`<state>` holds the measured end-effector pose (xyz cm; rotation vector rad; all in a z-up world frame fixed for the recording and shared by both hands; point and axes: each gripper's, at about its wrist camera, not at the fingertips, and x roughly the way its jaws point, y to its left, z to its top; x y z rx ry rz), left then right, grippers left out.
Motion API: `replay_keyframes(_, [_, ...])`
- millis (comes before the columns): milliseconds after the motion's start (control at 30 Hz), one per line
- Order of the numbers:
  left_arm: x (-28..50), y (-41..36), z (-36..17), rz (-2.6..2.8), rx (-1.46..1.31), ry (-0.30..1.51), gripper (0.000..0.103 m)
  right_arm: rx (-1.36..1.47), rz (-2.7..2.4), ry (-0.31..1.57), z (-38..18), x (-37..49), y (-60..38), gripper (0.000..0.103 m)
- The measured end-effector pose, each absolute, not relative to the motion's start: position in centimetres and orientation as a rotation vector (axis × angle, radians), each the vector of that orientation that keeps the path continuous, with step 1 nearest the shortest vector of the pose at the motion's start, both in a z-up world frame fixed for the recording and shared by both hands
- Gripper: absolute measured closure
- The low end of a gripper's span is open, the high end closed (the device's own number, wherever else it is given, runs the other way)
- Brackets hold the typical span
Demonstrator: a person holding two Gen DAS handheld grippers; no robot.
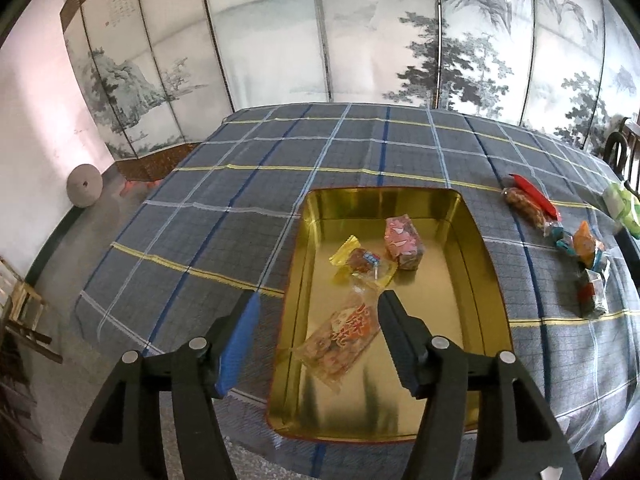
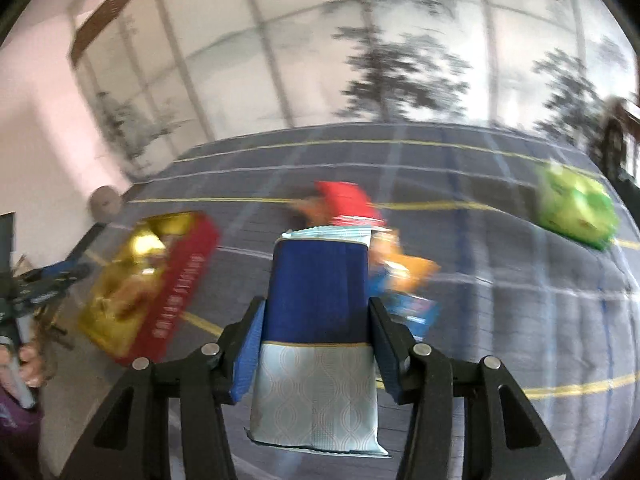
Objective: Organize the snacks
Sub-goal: 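Carry the navy-and-white packet over the gold tray and open the right tool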
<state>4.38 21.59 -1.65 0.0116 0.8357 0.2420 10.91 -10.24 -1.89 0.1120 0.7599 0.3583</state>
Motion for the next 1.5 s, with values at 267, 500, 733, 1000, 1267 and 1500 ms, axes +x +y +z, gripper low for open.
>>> replay_keyframes(267, [3.5,23.5,-2.1,0.26,-0.019,0.843,0.045,0.103,0.576,0.782,0.0,12.1,-0.4,0.052])
replay_keyframes(500, [2.1,26.4,-2.6,0.225,-0.149,0.859,0.044,0.107,0.668,0.832,-0.6,14.1,6.0,0.052])
replay_keyframes(733, [0.3,27.5,-2.8,0.273,-0.125,0.878,0.001,0.079,0.7,0.893,-2.4,16.1,10.6,0.052])
replay_keyframes(1000, [-0.8,27.6,-2.8,0.238,-0.154,0.902,0.001,0.024,0.692,0.942,-4.8,16.9,13.9,0.052])
replay_keyframes(1267, [-1.7,26.8,-2.2,0.188,-0.188,0.852,0.001,0.0,0.698,0.948,-5.6,16.8,15.2,0.05])
replay_keyframes(1500, [-1.0,23.7,-1.4,0.125,-0.124,0.889,0.001,0.101,0.665,0.835,-3.9,13.8,8.7,0.046])
